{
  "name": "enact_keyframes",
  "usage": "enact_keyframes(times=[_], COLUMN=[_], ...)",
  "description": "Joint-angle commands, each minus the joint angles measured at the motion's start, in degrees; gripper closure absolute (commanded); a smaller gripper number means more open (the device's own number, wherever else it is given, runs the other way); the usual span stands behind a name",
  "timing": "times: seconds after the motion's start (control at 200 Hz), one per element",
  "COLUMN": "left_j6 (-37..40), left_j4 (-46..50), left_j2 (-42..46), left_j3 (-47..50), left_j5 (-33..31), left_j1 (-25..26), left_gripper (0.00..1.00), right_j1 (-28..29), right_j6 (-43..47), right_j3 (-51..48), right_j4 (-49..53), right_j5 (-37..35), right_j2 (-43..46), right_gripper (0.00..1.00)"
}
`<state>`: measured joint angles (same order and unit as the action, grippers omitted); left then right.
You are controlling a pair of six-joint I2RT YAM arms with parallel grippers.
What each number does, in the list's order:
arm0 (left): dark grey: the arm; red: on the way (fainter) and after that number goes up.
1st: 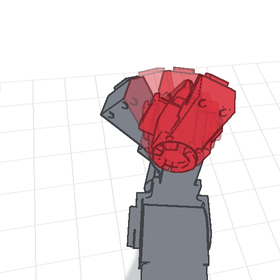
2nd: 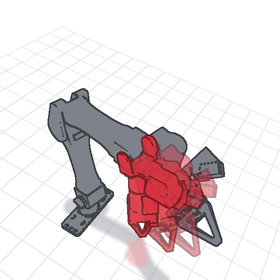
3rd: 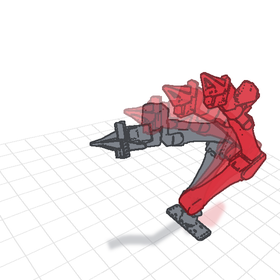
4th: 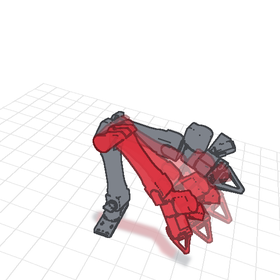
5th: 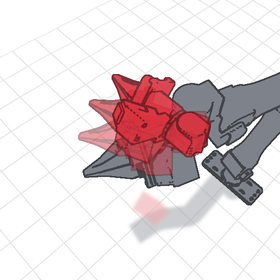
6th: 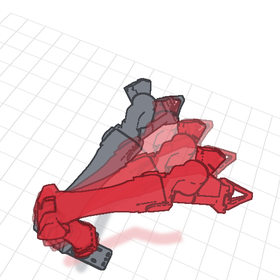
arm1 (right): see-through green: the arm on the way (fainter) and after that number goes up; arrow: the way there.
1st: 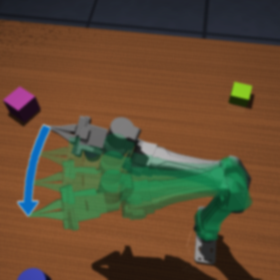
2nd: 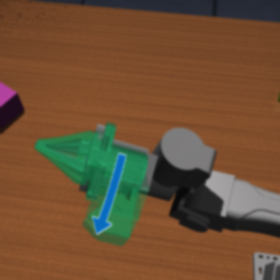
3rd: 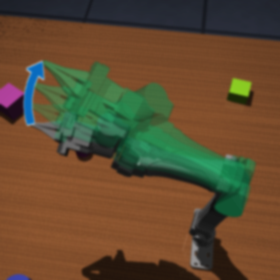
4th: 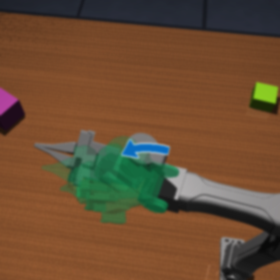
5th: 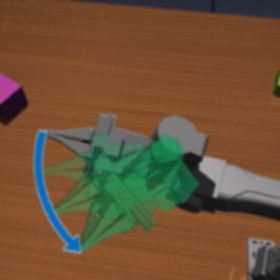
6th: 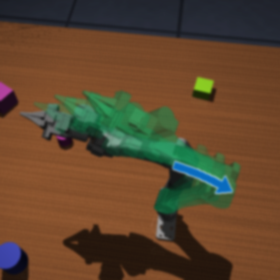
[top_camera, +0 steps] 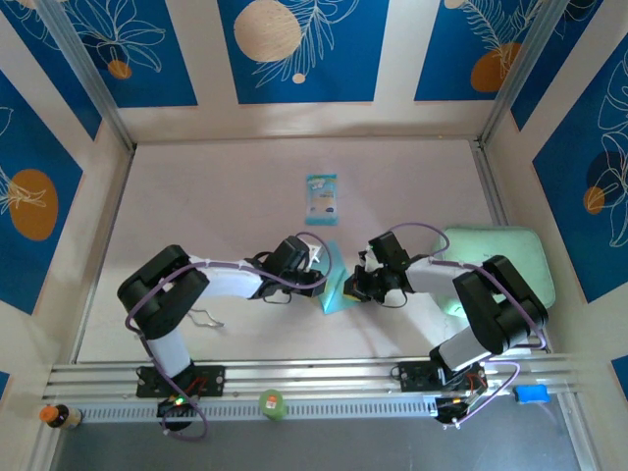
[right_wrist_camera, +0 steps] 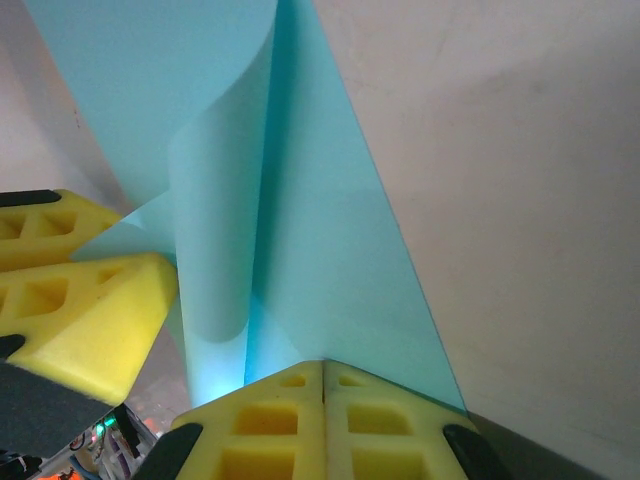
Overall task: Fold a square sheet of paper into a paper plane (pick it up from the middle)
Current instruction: Fold the triangle a second time at the center of the table.
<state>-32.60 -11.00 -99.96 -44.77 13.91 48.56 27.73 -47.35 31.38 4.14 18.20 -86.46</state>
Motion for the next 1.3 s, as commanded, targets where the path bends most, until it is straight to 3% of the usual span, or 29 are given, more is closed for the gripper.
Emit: enact_keyframes(times=[0.0,0.93,1.295], left_j6=[2.0,5.1,4.8], left_j4=[1.5,2.3,2.1], left_j2=[-0.8,-1.4,-2.5], left_j3=[-1.1,-1.9,-1.6], left_j5=[-0.9,-2.0,-1.5], left_j1=[0.2,0.3,0.3], left_gripper=[0.85,0.87,0.88], right_j1=[-0.3,-0.6,-0.9], right_j6=[0.8,1.0,-0.2], right_j3=[-0.9,-0.8,-0.8], right_j4=[2.0,1.8,-0.8], right_j5=[-0.4,0.1,3.0], right_j2=[-0.7,-1.0,5.7], right_gripper=[0.97,0.98,0.95])
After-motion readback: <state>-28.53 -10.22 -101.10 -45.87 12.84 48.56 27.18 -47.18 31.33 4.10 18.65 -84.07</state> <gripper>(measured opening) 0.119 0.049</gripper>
